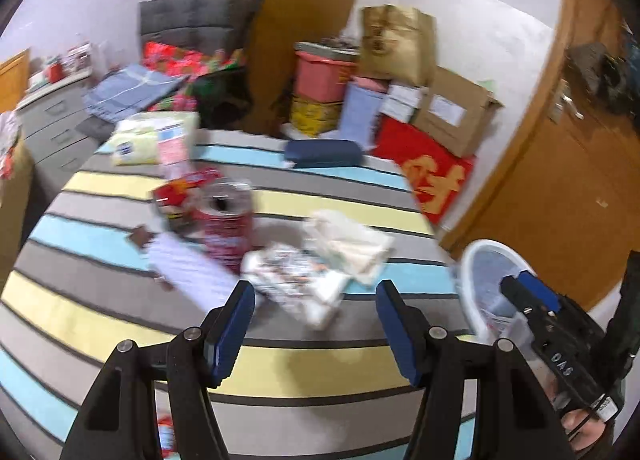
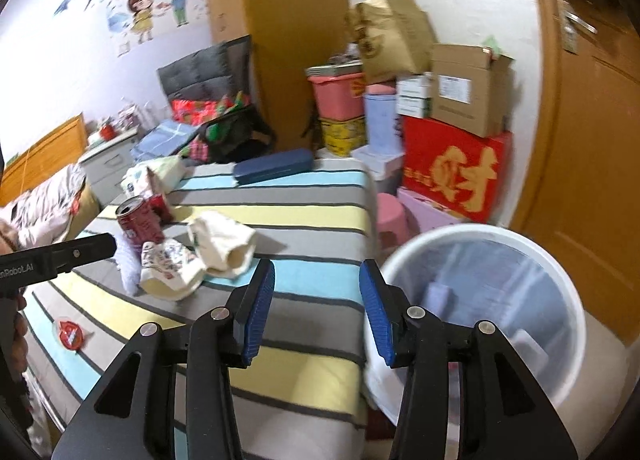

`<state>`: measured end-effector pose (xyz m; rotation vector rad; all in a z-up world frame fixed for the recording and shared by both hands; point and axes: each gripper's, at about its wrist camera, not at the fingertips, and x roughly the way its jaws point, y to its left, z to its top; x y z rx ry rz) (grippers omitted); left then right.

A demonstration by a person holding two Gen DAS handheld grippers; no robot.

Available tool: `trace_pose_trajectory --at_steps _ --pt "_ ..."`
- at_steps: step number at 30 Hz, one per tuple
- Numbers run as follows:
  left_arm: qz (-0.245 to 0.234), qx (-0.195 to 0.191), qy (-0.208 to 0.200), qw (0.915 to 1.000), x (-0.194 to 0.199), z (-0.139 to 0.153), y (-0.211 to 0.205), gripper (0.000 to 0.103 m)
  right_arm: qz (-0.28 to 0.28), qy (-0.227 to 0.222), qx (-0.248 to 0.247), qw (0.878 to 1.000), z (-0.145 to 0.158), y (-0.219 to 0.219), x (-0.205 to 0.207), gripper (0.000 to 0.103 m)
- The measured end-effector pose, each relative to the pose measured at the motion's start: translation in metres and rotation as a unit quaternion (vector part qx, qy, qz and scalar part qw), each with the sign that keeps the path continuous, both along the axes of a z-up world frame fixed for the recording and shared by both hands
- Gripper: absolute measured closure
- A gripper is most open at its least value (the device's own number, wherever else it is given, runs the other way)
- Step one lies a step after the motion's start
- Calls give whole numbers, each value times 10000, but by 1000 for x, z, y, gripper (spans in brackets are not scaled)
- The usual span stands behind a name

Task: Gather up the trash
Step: 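Move the left tool to the white foam net while the right tool approaches the white paper bag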

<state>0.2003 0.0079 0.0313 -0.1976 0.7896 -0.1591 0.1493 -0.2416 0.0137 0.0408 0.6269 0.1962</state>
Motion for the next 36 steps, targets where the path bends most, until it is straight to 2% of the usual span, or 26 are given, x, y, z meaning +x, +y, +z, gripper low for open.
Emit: trace_pose_trajectory --at_steps 11,14,18,20,23,25,29,36 --pt "607 -206 448 9969 22 -30 73 37 733 281 -131 9968 -10 36 39 57" --pt "669 -184 539 9961 31 -38 79 37 944 366 -178 9947 -13 43 50 57" --pt "711 -487 667 9940 42 -48 88 36 1173 513 -294 9913 -18 50 67 56" --pt "702 -506 691 9938 48 -51 88 31 1268 648 -255 9895 -23 51 74 56" --pt "688 -642 840 9920 57 -58 88 30 1328 773 -290 9877 -27 52 78 57" --pt "692 -564 777 9930 60 -58 85 30 1402 842 -313 9860 -30 54 78 56" --pt "644 -544 926 9921 70 -66 79 30 1512 911 -251 9840 -31 55 79 56" --pt "590 -221 1118 9917 75 -79 69 30 1594 1185 -112 9800 -38 55 81 57"
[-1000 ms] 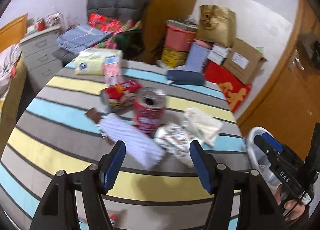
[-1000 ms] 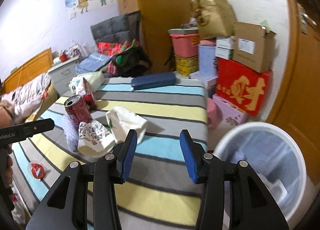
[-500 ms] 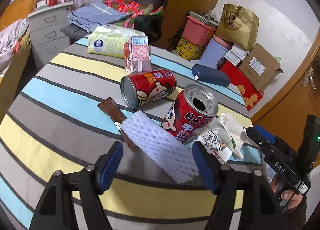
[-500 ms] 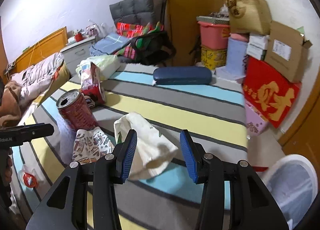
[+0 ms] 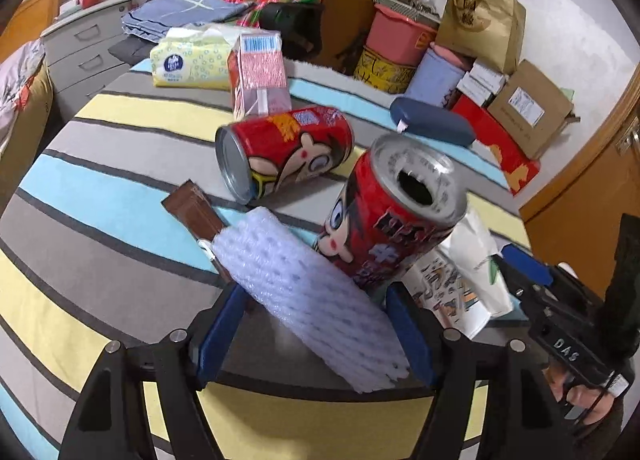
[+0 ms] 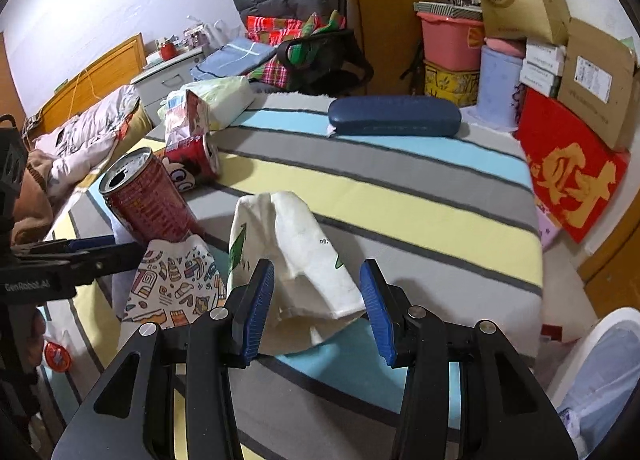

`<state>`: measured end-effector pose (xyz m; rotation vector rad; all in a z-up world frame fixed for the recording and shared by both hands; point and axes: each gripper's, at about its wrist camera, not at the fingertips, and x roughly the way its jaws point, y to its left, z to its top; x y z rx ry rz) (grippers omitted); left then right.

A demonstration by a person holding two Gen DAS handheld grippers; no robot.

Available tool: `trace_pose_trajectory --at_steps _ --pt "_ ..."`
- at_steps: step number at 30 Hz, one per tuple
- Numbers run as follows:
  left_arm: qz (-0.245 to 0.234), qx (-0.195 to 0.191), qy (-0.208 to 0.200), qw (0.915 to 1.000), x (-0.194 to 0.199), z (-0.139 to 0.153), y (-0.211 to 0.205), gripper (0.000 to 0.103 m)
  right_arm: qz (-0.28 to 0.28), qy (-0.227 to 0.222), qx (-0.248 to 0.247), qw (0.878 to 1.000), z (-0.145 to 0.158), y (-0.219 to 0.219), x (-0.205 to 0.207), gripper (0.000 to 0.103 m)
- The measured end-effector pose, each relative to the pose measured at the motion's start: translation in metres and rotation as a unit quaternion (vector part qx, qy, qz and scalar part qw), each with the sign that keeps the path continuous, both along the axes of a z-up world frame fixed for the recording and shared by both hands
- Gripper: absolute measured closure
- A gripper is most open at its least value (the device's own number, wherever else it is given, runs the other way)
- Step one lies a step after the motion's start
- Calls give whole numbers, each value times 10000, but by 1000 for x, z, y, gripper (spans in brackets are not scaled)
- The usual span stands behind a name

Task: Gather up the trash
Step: 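Move the left tool to the white foam net while the right tool approaches the white paper bag, then grasp the white foam net with the left tool while the right tool grasps the white paper bag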

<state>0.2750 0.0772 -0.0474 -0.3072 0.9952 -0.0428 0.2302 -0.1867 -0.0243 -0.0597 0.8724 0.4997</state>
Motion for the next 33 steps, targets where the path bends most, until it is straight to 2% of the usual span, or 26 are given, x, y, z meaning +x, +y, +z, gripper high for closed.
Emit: trace_pose_trajectory --at_steps 5,11,13,15,18,20,23,27,29,31,33 --pt "-56 172 98 9998 -3 -2 4 30 145 238 209 9994 -2 6 -2 57" --pt "-121 466 230 9986 -10 -4 16 30 358 337 156 9987 -5 20 -9 57" --pt "-50 484 238 9985 -13 -4 21 30 389 391 176 9983 -8 22 -6 56" --pt "-14 448 189 9988 -14 -2 23 30 401 456 168 9980 -12 25 -3 49" --pt "82 323 230 9992 -11 -5 25 30 306 590 216 9976 -14 27 -6 49" --pt "107 327 241 9991 -9 -4 25 30 294 482 97 9984 -13 31 -13 49" --pt "145 368 219 9990 -9 -4 25 31 315 348 17 9989 -11 36 -20 57" --pt "201 252 175 9993 -8 -4 28 55 293 298 49 9991 -11 37 -22 72" --pt "225 260 162 9993 -9 -2 29 58 280 262 63 9992 -10 38 -24 83" --pt "214 252 133 9994 -10 -1 28 65 235 183 52 9995 -8 38 -26 84" --pt "174 269 78 9995 -12 1 27 67 197 98 65 9997 -6 37 -28 86"
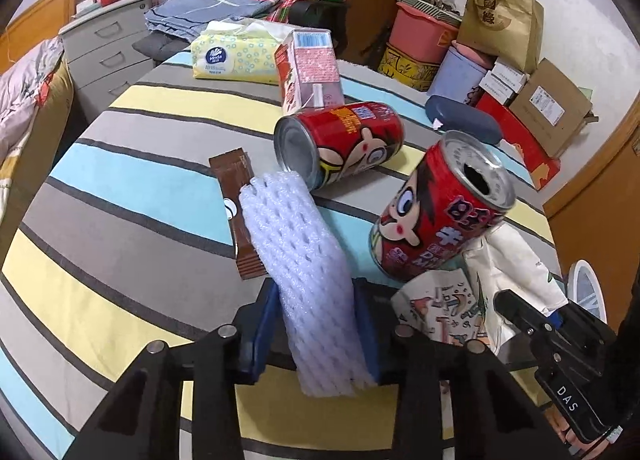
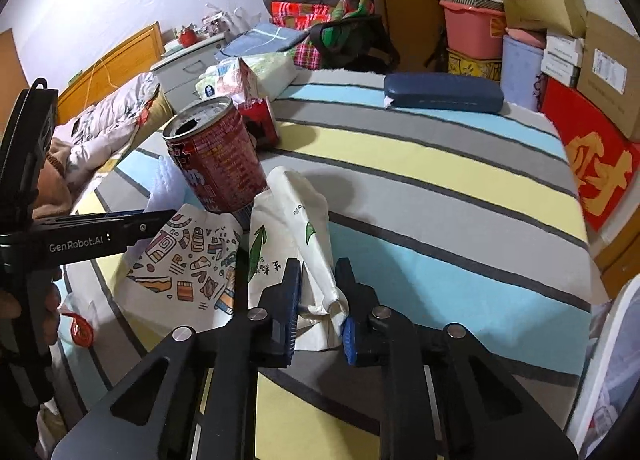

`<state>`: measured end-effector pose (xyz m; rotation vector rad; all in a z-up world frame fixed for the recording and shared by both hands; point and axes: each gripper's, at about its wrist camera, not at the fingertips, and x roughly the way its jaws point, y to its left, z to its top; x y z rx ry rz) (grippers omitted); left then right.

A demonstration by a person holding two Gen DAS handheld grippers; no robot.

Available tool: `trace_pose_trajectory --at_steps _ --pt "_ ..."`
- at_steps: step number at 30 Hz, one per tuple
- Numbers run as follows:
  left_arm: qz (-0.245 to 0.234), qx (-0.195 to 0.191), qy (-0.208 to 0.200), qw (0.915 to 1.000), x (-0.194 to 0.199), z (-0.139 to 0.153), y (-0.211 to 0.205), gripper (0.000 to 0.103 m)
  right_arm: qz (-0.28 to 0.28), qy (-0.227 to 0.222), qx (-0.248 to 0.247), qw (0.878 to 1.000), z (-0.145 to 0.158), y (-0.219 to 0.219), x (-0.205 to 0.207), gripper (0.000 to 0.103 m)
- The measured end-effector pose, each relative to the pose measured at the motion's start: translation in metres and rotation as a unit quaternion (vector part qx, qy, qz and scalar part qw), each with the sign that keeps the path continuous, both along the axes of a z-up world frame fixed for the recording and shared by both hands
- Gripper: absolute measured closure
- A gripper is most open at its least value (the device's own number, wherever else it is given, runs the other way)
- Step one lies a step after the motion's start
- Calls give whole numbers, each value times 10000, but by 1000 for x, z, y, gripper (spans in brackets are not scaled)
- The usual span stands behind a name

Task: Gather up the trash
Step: 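Grasp the white foam net with the left tool while the right tool grasps the white paper bag, then carry the foam net with the left tool while the right tool carries the paper bag over the bin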

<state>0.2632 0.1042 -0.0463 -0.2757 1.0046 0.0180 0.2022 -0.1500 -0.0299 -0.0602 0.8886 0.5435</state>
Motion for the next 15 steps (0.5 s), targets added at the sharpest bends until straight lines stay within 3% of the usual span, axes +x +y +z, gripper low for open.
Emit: trace_pose_trajectory --at_steps 15 --pt "-146 18 -390 9991 -25 27 -12 70 -394 -290 218 9986 14 -9 -16 87"
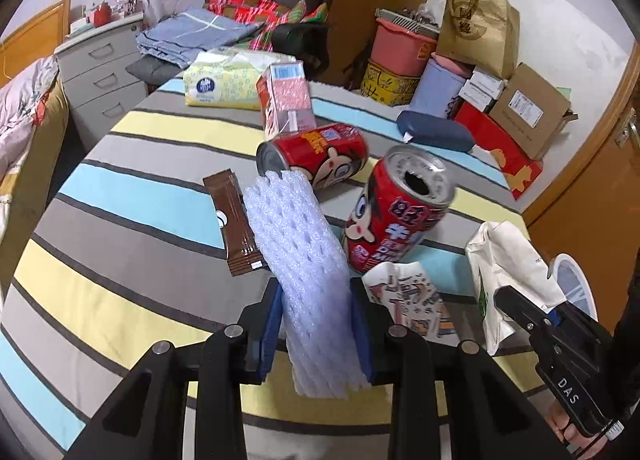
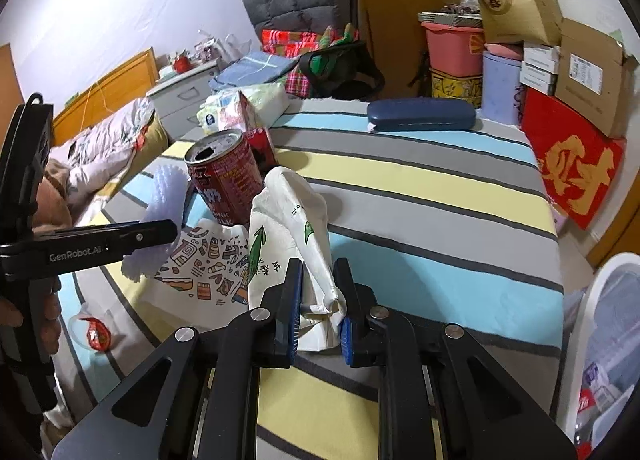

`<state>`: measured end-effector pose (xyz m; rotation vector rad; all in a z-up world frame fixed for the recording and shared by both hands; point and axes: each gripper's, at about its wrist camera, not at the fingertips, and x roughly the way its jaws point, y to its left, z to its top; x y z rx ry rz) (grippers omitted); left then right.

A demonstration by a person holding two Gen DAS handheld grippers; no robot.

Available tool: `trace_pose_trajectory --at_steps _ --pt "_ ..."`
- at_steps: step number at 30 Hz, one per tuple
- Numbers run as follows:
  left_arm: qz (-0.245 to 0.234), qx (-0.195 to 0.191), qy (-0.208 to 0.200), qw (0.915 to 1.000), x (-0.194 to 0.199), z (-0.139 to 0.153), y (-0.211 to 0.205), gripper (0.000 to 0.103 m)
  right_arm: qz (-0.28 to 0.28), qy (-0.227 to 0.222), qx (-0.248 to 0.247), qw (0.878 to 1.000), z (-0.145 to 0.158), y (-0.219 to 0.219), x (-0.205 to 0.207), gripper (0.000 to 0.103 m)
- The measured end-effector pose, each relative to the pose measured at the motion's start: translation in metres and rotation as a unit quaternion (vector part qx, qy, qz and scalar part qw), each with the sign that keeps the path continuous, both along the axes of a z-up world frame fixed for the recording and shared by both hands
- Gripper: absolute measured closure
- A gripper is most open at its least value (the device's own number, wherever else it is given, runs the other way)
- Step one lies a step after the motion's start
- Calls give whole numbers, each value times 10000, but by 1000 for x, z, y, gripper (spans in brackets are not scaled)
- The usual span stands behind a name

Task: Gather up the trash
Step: 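Carry the foam net with the left tool while the right tool carries the paper bag over the bin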

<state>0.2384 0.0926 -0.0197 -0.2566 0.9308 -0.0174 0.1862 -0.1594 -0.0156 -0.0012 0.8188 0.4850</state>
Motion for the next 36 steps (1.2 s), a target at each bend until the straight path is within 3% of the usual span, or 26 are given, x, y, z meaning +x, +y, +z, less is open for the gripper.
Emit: trace_pose_trajectory --at_steps 17,36 --pt "-455 56 -448 9979 -35 40 -45 70 -498 -277 223 9981 19 -31 -24 86" --pt "-1375 374 -796 9866 -60 58 -151 70 -1385 -605 300 9881 34 -102 -57 86"
